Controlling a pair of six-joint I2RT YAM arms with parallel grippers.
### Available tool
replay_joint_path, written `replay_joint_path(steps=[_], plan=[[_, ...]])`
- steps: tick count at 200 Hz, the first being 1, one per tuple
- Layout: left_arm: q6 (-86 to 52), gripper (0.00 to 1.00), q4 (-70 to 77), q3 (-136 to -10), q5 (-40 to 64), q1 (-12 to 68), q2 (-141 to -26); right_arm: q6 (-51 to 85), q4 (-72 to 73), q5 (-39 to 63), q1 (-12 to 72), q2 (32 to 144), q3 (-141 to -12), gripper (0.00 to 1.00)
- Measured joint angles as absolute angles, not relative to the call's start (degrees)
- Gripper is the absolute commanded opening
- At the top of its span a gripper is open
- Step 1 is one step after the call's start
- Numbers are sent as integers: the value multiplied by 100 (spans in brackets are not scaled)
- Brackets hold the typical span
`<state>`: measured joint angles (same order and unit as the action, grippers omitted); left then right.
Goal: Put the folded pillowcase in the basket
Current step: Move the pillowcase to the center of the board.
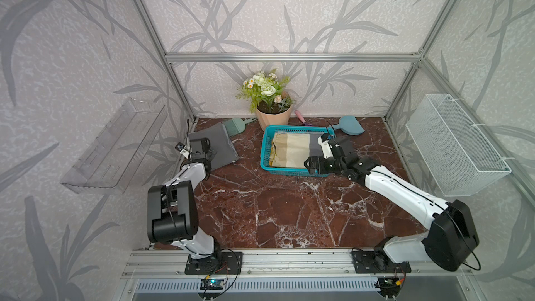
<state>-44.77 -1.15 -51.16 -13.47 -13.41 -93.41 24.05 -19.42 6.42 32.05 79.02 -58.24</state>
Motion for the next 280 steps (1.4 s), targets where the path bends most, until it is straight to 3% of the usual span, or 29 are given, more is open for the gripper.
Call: replay_joint_path(steps=[58,107,147,167,178,232,280], plan=[[-4488,99,-298,-5474,-1197,-1780,-10130,2519,-1986,650,3221,7940,-5487,99],[-4379,82,-276,-5684,-967,-1780,-10313,2580,-1831,648,3221,8053,-5502,99],[-4193,47,-290,-5680,-840,-1761,-10333,2639,-1782,646,3221,8071,-5502,99],[-4128,21,-290,-5647,-768,-1745,-10333,2655,-1782,646,3221,8071,-5500,99],[-4075,0,-292,-5614,-733,-1728,-10335,2659,-1782,644,3221,8071,-5500,99],[-4060,0,-320,-5085,-580,-1363,-9843,2670,-2016,646,3221,7878,-5494,99],[-4189,0,-421,-4414,-637,-152,-8919,2679,-2209,666,3221,7629,-5494,99]])
